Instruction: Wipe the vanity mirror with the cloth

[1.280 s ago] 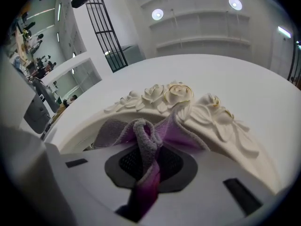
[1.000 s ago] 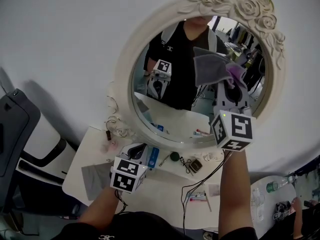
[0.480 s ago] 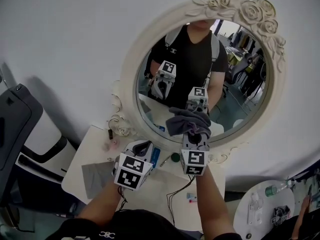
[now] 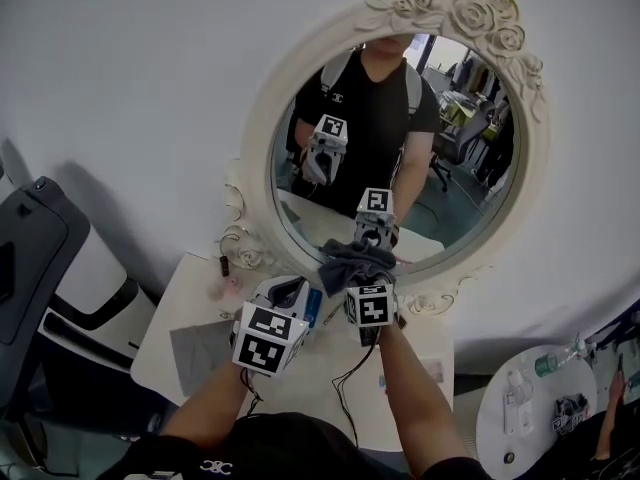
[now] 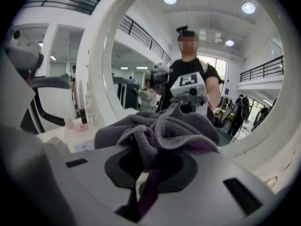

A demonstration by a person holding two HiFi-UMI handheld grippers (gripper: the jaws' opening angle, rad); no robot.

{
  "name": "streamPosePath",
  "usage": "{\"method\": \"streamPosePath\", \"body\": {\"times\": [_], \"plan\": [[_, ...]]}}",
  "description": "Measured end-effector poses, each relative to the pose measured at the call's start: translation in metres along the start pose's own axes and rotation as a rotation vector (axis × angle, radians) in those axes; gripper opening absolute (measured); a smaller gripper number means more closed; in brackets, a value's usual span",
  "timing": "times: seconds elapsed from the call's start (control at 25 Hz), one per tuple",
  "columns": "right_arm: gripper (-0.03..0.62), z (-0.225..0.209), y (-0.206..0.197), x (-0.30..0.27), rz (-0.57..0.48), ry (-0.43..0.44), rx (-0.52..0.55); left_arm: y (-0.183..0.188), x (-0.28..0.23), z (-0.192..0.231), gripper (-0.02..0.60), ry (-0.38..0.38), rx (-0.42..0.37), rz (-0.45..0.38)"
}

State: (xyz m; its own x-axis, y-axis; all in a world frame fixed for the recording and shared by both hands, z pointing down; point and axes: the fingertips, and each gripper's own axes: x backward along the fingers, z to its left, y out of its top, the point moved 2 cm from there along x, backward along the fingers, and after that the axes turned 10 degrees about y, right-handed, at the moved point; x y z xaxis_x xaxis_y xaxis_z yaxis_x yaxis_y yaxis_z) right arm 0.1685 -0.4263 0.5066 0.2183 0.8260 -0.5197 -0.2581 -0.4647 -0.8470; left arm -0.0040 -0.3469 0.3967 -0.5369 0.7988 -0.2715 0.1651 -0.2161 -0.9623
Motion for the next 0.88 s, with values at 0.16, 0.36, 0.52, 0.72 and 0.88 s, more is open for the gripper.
{"method": "streamPosePath", "body": {"times": [0.16,0.36,0.52,0.72,0.88], "plan": [[0.048,-0.005,0.003,0.019,0.028,-0.049,0.089,-0.005,0.008,-0.001,0.002,-0.011,0.002,0.001],[0.048,-0.014,0.132,0.107,-0.333,-0.095,0.142,-0.007,0.002,0.020,0.002,0.026,0.030,0.015],[0.048,-0.024,0.239,0.206,-0.622,-0.115,0.163,-0.006,0.000,0.030,0.002,0.043,0.053,0.014],[0.048,-0.053,0.328,0.290,-0.790,-0.215,0.221,-0.008,-0.003,0.025,0.002,0.029,0.037,0.016],[0.048,-0.071,0.366,0.312,-0.827,-0.302,0.248,-0.007,-0.004,0.022,0.002,0.023,0.027,0.020]]}}
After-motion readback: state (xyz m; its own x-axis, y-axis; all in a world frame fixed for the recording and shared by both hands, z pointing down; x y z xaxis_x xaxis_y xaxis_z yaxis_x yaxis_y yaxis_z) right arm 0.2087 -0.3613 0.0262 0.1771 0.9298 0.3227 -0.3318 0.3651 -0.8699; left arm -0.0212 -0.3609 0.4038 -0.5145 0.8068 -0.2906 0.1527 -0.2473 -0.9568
